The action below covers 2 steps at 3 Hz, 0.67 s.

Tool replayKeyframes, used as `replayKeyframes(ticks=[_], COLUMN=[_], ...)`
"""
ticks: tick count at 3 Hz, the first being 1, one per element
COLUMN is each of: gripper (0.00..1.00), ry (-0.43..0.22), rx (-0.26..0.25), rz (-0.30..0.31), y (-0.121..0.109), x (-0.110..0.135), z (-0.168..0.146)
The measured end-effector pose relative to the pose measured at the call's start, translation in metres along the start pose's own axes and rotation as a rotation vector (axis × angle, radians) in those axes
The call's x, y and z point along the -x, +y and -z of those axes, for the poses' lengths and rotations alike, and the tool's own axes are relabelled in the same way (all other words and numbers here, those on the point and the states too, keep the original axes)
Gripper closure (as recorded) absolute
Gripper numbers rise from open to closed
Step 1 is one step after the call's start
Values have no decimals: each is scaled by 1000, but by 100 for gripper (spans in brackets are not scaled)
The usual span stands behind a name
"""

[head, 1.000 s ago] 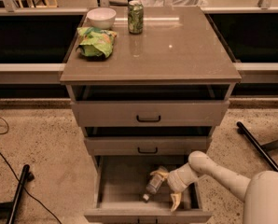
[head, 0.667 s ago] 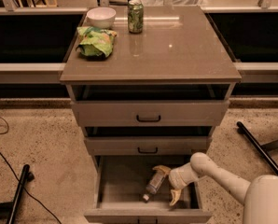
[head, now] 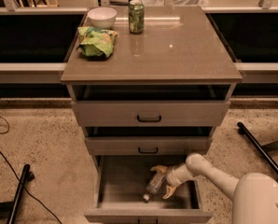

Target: Pick blue plastic bottle from bottom drawer and place on counter

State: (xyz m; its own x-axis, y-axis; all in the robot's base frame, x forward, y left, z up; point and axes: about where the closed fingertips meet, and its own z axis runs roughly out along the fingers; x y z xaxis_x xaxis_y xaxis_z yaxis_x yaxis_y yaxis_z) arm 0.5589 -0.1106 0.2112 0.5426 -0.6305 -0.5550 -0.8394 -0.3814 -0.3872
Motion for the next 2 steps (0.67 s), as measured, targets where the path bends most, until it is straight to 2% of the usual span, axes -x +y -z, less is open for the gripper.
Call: replayKeyframes(ticks=[1,2], gripper=[27,26], ry=[12,20], rx=[5,29], rz=[3,4], y=[-5,-9], x=[-12,-19], z=[-21,-40])
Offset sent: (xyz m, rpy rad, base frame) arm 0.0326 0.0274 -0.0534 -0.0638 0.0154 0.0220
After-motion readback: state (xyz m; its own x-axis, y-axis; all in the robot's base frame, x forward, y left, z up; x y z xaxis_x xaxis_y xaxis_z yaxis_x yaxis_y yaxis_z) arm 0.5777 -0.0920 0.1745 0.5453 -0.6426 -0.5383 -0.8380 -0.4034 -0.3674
